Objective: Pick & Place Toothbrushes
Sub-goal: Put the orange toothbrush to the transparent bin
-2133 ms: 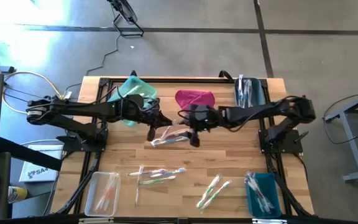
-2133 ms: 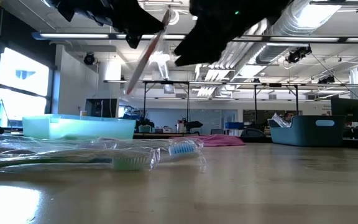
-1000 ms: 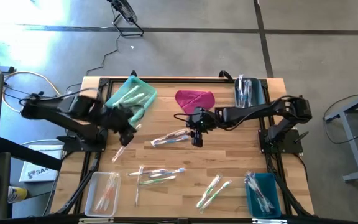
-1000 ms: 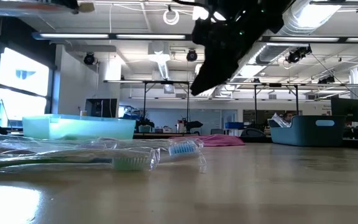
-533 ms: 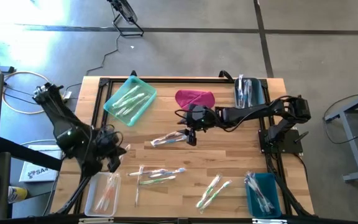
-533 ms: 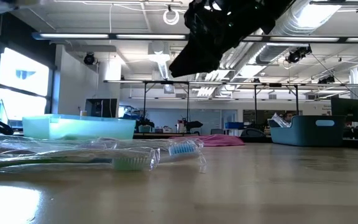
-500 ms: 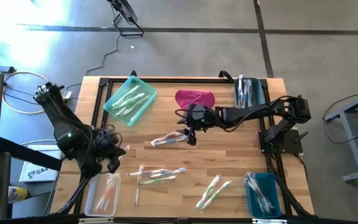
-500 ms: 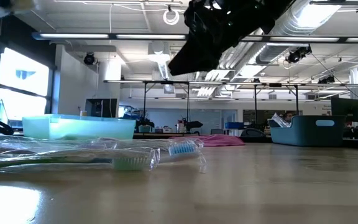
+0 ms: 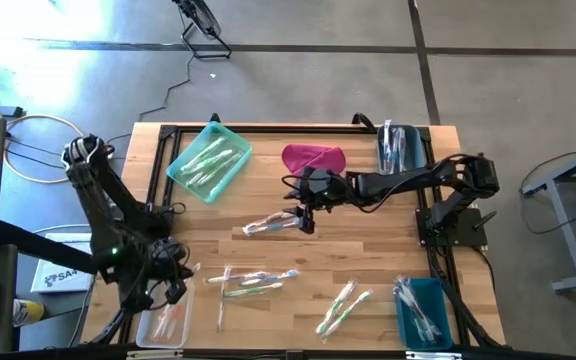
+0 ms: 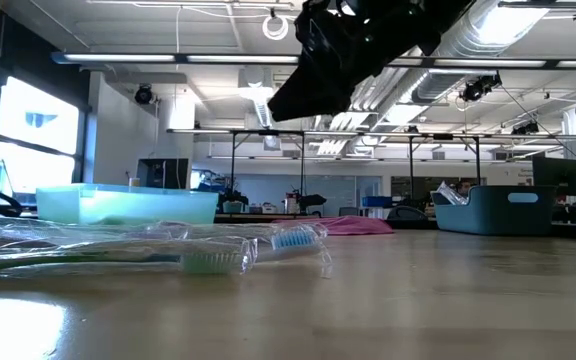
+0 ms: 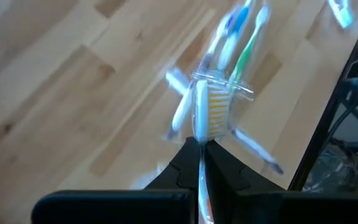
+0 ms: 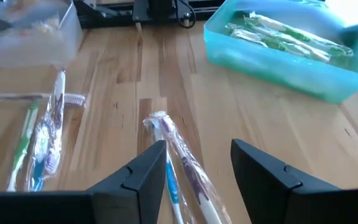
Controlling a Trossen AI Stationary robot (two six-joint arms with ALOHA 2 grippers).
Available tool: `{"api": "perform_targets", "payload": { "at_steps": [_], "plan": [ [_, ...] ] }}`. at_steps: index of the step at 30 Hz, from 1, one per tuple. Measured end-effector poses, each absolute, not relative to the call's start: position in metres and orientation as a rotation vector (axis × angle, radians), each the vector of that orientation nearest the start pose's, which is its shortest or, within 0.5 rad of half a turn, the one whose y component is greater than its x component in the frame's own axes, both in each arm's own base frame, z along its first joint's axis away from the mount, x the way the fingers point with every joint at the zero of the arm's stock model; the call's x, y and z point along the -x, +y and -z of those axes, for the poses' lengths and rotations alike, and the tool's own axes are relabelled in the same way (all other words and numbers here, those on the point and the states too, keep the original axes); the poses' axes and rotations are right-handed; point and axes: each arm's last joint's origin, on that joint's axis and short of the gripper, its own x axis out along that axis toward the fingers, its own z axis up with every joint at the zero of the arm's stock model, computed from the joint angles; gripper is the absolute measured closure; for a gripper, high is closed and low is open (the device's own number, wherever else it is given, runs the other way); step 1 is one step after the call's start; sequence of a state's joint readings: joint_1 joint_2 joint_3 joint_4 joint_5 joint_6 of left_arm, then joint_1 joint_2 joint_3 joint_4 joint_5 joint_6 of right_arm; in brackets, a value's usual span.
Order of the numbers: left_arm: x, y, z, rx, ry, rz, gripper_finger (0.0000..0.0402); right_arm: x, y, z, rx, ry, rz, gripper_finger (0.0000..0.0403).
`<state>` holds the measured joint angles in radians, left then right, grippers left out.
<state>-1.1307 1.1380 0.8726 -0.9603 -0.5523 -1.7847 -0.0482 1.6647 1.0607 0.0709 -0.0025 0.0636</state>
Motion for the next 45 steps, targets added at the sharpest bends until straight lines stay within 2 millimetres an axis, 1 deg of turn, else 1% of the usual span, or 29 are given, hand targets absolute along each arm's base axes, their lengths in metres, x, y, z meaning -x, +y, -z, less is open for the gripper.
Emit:
{"api": "perform_targets", "payload": {
  "at_steps": [6,15,19,23,27,35,39,45],
  "plan": [
    [-0.082,-0.186,-0.237,0.751,0.925,-0.349,0.0396,-0.371,-0.018,-0.219,-0.119,0.517,0.069,0.0230],
    [-0.065,-0.206,-0.219,0.807,0.942,-0.405,0.0396,-0.380,-0.018,-0.195,-0.121,0.554,0.073,0.0230],
    [-0.059,-0.212,-0.212,0.829,0.948,-0.427,0.0396,-0.380,-0.018,-0.196,-0.124,0.540,0.074,0.0230],
    [-0.060,-0.215,-0.208,0.837,0.956,-0.446,0.0396,-0.383,-0.019,-0.201,-0.123,0.490,0.068,0.0230],
    [-0.059,-0.217,-0.208,0.840,0.997,-0.443,0.0396,-0.383,-0.020,-0.201,-0.124,0.488,0.071,0.0230],
    [-0.059,-0.218,-0.208,0.811,1.008,-0.417,0.0395,-0.383,-0.021,-0.201,-0.118,0.487,0.070,0.0230],
    [-0.059,-0.218,-0.208,0.808,1.011,-0.416,0.0374,-0.383,-0.021,-0.201,-0.118,0.489,0.071,0.0230],
    [-0.059,-0.216,-0.208,0.785,1.011,-0.417,0.0309,-0.383,-0.021,-0.201,-0.118,0.490,0.070,0.0230]
  ]
}}
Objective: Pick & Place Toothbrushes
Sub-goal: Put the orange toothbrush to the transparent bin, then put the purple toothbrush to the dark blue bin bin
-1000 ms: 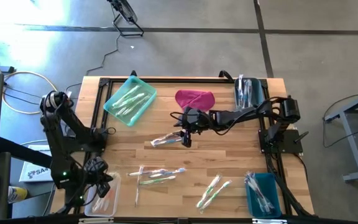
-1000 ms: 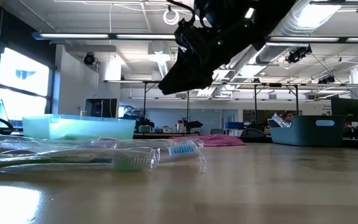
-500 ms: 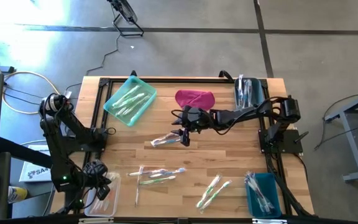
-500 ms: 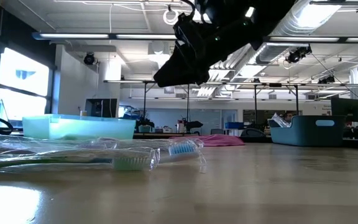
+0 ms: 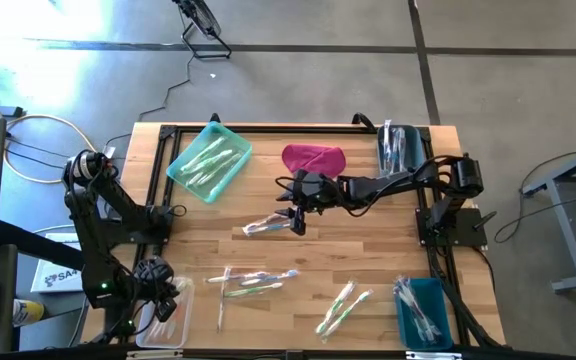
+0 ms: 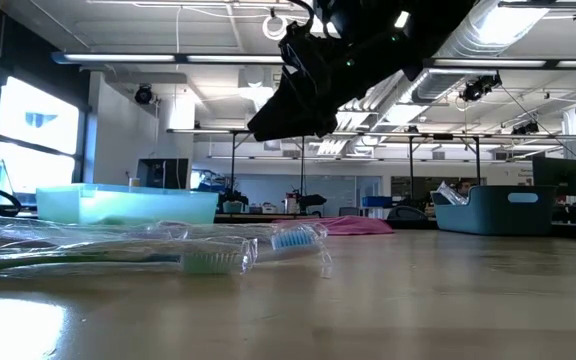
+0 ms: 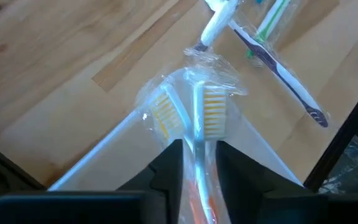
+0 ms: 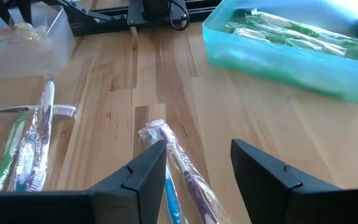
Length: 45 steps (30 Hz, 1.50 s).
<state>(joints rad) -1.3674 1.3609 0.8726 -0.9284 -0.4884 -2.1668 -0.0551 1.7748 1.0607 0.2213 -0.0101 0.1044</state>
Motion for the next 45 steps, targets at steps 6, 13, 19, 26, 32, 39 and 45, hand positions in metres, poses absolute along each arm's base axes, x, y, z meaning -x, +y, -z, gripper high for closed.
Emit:
{"api": "perform_targets", "payload": {
  "at_steps": [6,13,19,26,32,39,45],
  "plan": [
    [-0.058,-0.213,-0.209,0.768,1.009,-0.429,0.0277,-0.383,-0.021,-0.201,-0.115,0.490,0.069,0.0230],
    [-0.057,-0.202,-0.219,0.771,0.958,-0.422,0.0276,-0.383,-0.021,-0.201,-0.114,0.491,0.069,0.0230],
    [-0.055,-0.193,-0.227,0.762,0.955,-0.405,0.0275,-0.382,-0.021,-0.201,-0.109,0.498,0.068,0.0230],
    [-0.055,-0.178,-0.237,0.700,0.848,-0.389,0.0275,-0.382,-0.022,-0.200,-0.067,0.500,0.060,0.0230],
    [-0.055,-0.164,-0.246,0.650,0.692,-0.372,0.0275,-0.382,-0.027,-0.200,-0.082,0.500,0.023,0.0230],
    [-0.066,-0.155,-0.252,0.573,0.497,-0.370,0.0275,-0.381,-0.030,-0.200,-0.096,0.501,-0.007,0.0230],
    [-0.091,-0.149,-0.252,0.477,0.488,-0.441,0.0275,-0.381,-0.030,-0.200,-0.075,0.507,-0.010,0.0230]
  ]
}}
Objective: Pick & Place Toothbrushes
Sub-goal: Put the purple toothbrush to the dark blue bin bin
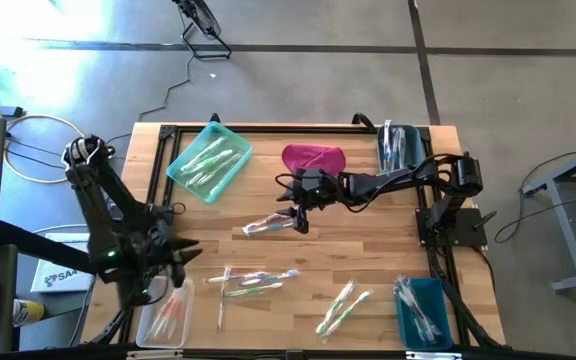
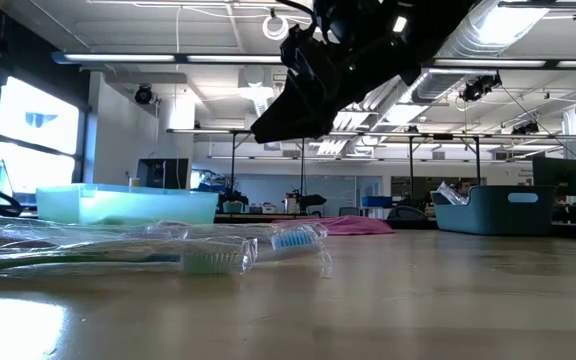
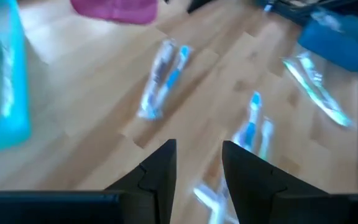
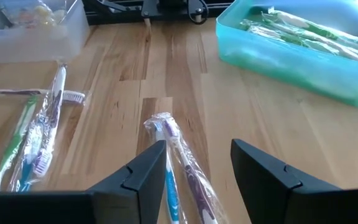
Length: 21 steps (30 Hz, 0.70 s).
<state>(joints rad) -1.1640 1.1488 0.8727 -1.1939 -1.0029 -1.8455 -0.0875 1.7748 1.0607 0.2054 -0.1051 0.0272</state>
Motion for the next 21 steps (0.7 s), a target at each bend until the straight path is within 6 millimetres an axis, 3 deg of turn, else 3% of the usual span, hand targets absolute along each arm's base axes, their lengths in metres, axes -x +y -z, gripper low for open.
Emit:
{"api": "perform_targets", "payload": {
  "at_steps": [11,21],
  "plan": [
    [-0.133,-0.126,-0.253,0.323,0.514,-0.578,0.0275,-0.380,-0.030,-0.199,-0.052,0.521,-0.016,0.0230],
    [-0.153,-0.111,-0.255,0.233,0.531,-0.626,0.0275,-0.380,-0.028,-0.197,-0.077,0.536,-0.015,0.0230]
  ]
}}
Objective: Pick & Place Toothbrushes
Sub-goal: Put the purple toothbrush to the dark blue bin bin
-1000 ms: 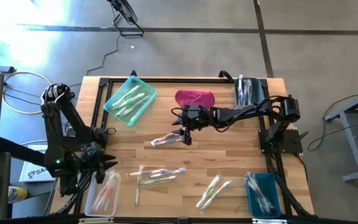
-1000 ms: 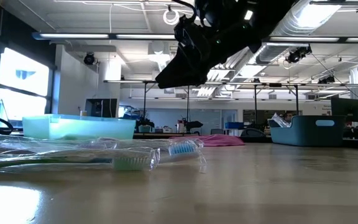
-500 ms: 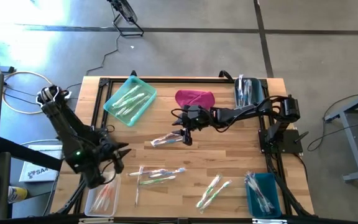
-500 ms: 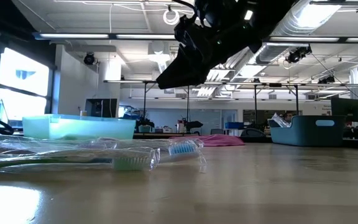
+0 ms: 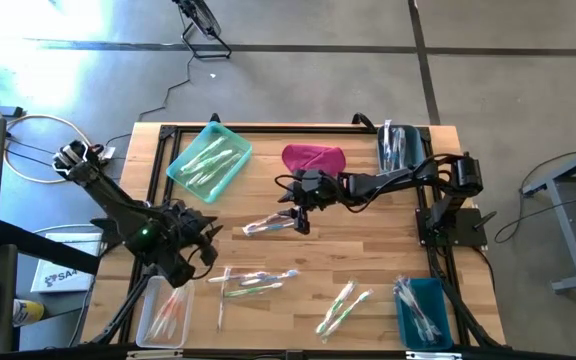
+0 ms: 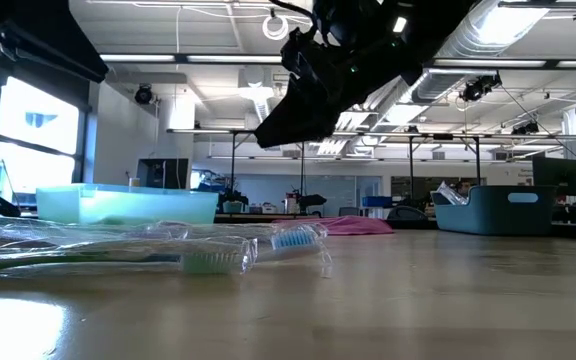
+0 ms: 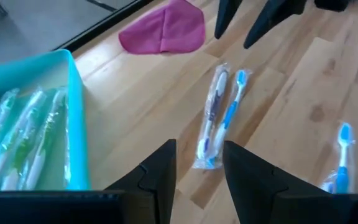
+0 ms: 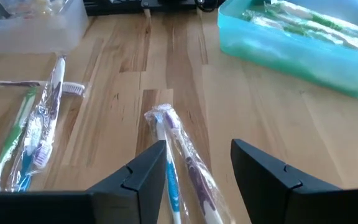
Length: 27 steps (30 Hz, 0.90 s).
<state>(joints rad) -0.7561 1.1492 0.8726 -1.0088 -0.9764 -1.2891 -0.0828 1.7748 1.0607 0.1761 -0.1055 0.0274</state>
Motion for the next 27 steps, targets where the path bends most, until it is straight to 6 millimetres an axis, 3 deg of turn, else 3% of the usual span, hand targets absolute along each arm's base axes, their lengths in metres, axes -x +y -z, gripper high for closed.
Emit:
{"api": "perform_targets", "payload": {
  "at_steps": [13,22,27],
  "plan": [
    [-0.167,-0.093,-0.254,0.232,0.528,-0.723,0.0275,-0.371,-0.020,-0.185,-0.094,0.700,0.024,0.0230],
    [-0.169,-0.084,-0.230,0.243,0.532,-0.769,0.0275,-0.360,-0.020,-0.168,-0.189,0.772,0.067,0.0230],
    [-0.169,-0.081,-0.226,0.255,0.546,-0.776,0.0275,-0.355,-0.019,-0.160,-0.253,0.799,0.091,0.0230]
  ]
}}
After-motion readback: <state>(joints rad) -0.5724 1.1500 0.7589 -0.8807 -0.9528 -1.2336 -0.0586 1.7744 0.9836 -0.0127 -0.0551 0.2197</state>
